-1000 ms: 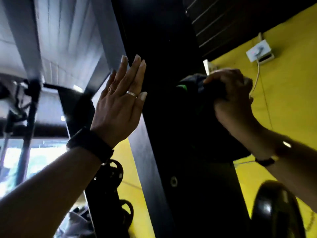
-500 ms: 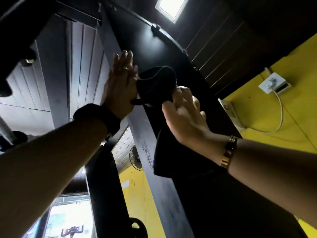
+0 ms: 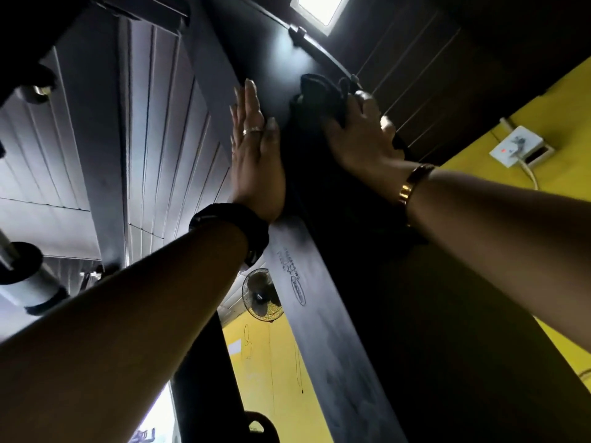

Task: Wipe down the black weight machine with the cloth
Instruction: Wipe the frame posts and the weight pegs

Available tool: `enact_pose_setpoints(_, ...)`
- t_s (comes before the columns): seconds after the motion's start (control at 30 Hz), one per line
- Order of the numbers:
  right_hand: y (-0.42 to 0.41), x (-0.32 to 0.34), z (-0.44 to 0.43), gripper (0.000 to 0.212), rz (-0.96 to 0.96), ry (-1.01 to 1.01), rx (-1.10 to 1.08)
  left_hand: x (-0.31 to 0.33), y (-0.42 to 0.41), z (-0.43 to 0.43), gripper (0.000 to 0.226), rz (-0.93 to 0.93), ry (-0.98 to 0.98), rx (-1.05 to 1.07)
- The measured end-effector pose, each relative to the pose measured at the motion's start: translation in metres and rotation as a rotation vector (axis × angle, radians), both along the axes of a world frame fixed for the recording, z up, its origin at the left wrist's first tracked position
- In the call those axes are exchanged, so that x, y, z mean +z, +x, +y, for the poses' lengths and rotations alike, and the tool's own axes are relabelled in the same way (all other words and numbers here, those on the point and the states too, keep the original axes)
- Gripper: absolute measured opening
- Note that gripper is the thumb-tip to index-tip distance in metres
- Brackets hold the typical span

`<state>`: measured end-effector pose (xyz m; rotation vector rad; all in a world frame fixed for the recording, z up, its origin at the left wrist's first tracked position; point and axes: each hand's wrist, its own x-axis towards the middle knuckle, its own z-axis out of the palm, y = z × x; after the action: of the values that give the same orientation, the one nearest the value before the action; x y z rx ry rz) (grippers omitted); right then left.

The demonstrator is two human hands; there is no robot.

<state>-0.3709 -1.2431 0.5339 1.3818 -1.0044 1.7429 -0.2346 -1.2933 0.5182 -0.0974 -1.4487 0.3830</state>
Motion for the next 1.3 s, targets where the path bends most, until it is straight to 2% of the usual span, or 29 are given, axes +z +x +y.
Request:
enact_pose_setpoints(0.13, 0.007, -0.007, 0.001, 0.041, 0.092, -0.075, 0.026, -0.004, -0.001, 0.005, 0.063, 0.012, 0.006, 0.008)
enact_pose_setpoints(0.33, -0.017, -0.055, -0.017, 0.062, 0.317, -0.21, -0.09, -0.01, -0.002, 0.01, 0.061, 0.056, 0.022, 0.049)
enact_pose_setpoints(0.4, -0.033, -0.052, -0.021, 0.065, 0.292, -0.167, -0.087, -0.01, 0.003, 0.011, 0.054, 0.036, -0.088, 0.208)
enact_pose_setpoints(0.47, -0.04, -0.042, -0.022, 0.071, 0.24, -0.123, -0.088, -0.012, 0.011, 0.013, 0.051, -0.054, -0.235, 0.465)
enact_pose_setpoints(0.53, -0.042, -0.032, -0.017, 0.07, 0.152, -0.091, -0.078, -0.011, 0.017, 0.02, 0.059, -0.126, -0.292, 0.684)
enact_pose_setpoints(0.6, -0.037, -0.024, -0.008, 0.056, 0.038, 0.027, -0.019, -0.011, 0.021, 0.028, 0.064, -0.131, -0.336, 0.913)
enact_pose_setpoints(0.67, -0.026, -0.02, 0.001, 0.063, -0.014, 0.091, -0.068, -0.009, 0.023, 0.035, 0.066, -0.141, -0.353, 1.087)
enact_pose_setpoints(0.77, 0.0, -0.029, 0.009, 0.061, 0.135, 0.009, -0.207, -0.011, 0.024, 0.045, 0.069, -0.169, -0.303, 1.181)
enact_pose_setpoints(0.83, 0.003, -0.042, 0.008, 0.053, 0.204, 0.019, -0.185, -0.015, 0.023, 0.051, 0.072, -0.177, -0.264, 1.227)
enact_pose_setpoints(0.93, -0.016, -0.072, -0.001, 0.064, 0.258, 0.009, -0.185, -0.02, 0.015, 0.063, 0.076, -0.18, -0.159, 1.349)
enact_pose_setpoints(1.03, -0.056, -0.072, -0.019, 0.062, 0.157, 0.025, -0.163, -0.021, 0.005, 0.071, 0.066, -0.244, -0.007, 1.433)
enact_pose_setpoints(1.13, -0.089, -0.051, -0.032, 0.067, 0.064, 0.131, -0.196, -0.033, -0.02, 0.068, 0.059, -0.326, -0.082, 1.5)
enact_pose_setpoints(1.2, -0.1, -0.038, -0.031, 0.064, 0.014, 0.2, -0.177, -0.044, -0.038, 0.06, 0.063, -0.351, -0.124, 1.574)
enact_pose_setpoints(1.3, -0.093, -0.033, -0.023, 0.055, -0.092, 0.268, -0.132, -0.051, -0.051, 0.055, 0.066, -0.311, -0.031, 1.612)
